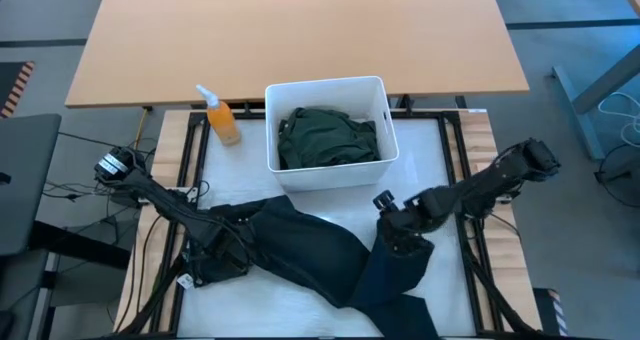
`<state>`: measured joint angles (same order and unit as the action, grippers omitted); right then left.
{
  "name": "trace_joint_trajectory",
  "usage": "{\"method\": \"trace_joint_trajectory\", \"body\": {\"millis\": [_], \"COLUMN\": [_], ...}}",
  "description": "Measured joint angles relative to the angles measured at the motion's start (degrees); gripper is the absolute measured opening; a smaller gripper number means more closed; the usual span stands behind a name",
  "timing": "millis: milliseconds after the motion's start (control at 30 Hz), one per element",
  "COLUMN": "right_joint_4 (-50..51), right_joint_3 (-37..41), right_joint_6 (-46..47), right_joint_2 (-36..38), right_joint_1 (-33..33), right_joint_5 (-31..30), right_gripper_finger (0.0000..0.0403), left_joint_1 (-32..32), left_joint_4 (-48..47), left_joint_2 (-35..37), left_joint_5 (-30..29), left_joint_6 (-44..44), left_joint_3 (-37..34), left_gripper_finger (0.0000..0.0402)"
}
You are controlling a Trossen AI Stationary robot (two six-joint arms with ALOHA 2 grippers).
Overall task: Fold laundry
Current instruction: Fold the dark blue jeans
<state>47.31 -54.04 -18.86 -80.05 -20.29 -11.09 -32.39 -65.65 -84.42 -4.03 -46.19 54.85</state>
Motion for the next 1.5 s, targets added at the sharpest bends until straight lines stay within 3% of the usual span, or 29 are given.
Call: {"method": "trace_joint_trajectory", "body": {"millis": [133,300,367,500,567,700,833,1033,1233,1400,1500], "right_joint_4": [-0.79,-2.35,-2.38,-1.00,0.70,7.60,20.87,32.39,25.42,11.28,8.14], "right_joint_3": [0.02,0.00,0.00,-1.60,-3.39,-9.91,-21.19,-42.65,-58.94,-61.30,-61.02], "right_joint_6": [-3.59,-6.26,-7.16,-5.89,-3.81,1.72,6.61,25.93,41.84,39.00,37.48], "right_joint_2": [-3.98,-8.48,-9.45,-10.10,-10.10,-10.10,-10.12,-10.10,-9.94,-10.17,-12.21], "right_joint_1": [2.55,2.03,1.47,0.77,0.72,-0.21,-2.78,-8.61,-17.30,-23.46,-25.00], "right_joint_5": [2.47,0.54,0.30,0.76,0.90,1.95,2.02,2.08,2.19,0.69,0.43], "right_gripper_finger": [0.0200,0.0189,0.0160,0.0053,0.0021,0.0027,0.0020,0.0020,0.0020,0.0019,0.0019], "left_joint_1": [0.01,0.03,0.03,0.03,0.01,0.01,0.01,0.01,0.01,0.01,0.01], "left_joint_4": [0.27,0.56,0.68,0.70,0.72,0.68,-0.16,-2.45,-3.12,-4.02,-4.22], "left_joint_2": [-0.02,-0.02,-0.04,-0.04,-0.04,-0.04,-0.02,-0.02,-0.02,-0.02,-0.02], "left_joint_5": [0.04,0.11,-0.02,-1.29,-2.32,-3.78,-4.82,-6.38,-6.47,-6.36,-5.93], "left_joint_6": [0.02,0.75,1.77,2.90,3.49,4.34,5.16,4.52,4.55,4.46,3.73], "left_joint_3": [0.00,0.00,0.00,0.00,0.00,0.00,0.00,0.02,0.02,0.04,0.04], "left_gripper_finger": [0.0000,0.0000,0.0000,0.0000,0.0000,0.0000,0.0000,0.0000,0.0000,0.0000,0.0000]}}
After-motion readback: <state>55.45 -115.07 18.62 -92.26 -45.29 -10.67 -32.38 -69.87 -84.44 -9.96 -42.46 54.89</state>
